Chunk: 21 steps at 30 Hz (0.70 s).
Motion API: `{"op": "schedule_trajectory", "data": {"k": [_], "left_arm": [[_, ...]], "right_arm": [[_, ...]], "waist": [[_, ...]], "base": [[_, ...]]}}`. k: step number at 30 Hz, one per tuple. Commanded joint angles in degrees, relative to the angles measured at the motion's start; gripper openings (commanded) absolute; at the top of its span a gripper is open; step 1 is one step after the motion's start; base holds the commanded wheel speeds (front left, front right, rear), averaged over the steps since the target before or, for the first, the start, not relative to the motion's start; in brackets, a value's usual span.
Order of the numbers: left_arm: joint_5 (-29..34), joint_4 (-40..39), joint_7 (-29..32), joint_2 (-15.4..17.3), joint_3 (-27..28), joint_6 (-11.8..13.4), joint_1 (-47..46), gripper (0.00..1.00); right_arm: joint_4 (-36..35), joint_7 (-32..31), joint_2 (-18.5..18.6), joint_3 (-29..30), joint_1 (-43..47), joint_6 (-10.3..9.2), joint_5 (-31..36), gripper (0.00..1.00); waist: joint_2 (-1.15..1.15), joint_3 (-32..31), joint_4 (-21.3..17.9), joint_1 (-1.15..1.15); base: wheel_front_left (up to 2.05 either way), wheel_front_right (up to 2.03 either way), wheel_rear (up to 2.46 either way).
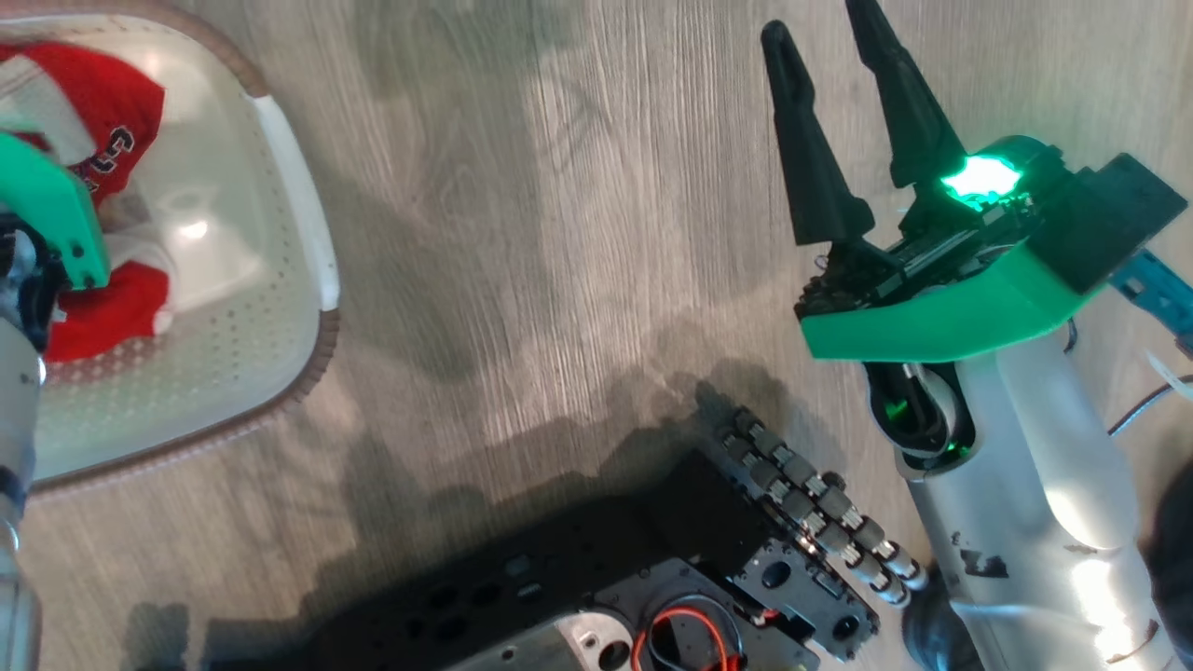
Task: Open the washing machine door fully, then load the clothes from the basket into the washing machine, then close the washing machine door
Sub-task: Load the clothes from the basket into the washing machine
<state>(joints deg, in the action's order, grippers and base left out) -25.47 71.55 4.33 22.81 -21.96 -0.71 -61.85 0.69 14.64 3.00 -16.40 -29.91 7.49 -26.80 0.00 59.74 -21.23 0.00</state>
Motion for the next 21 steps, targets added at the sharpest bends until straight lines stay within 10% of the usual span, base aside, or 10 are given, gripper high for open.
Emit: {"op": "schedule_trajectory", "data": {"k": [1,21], "left_arm": [[-0.74,-0.11,-1.76,1.6,1.54,0.87,2.98,0.0],[-4.36,-8.34,-18.92,-7.05,4.27,4.49,13.1,0.0]], "right_arm": [[-1.06,0.36,-0.12,-0.12,2.24,0.0,0.4,1.0],[2.04,0.36,-0.13,6.01,8.14,0.0,7.72,1.0]], "waist": [[0.0,-2.11,1.24,0.0],[0.0,-19.4,11.32,0.0]], "base": [[0.0,0.0,0.0],[0.0,0.0,0.0]]}}
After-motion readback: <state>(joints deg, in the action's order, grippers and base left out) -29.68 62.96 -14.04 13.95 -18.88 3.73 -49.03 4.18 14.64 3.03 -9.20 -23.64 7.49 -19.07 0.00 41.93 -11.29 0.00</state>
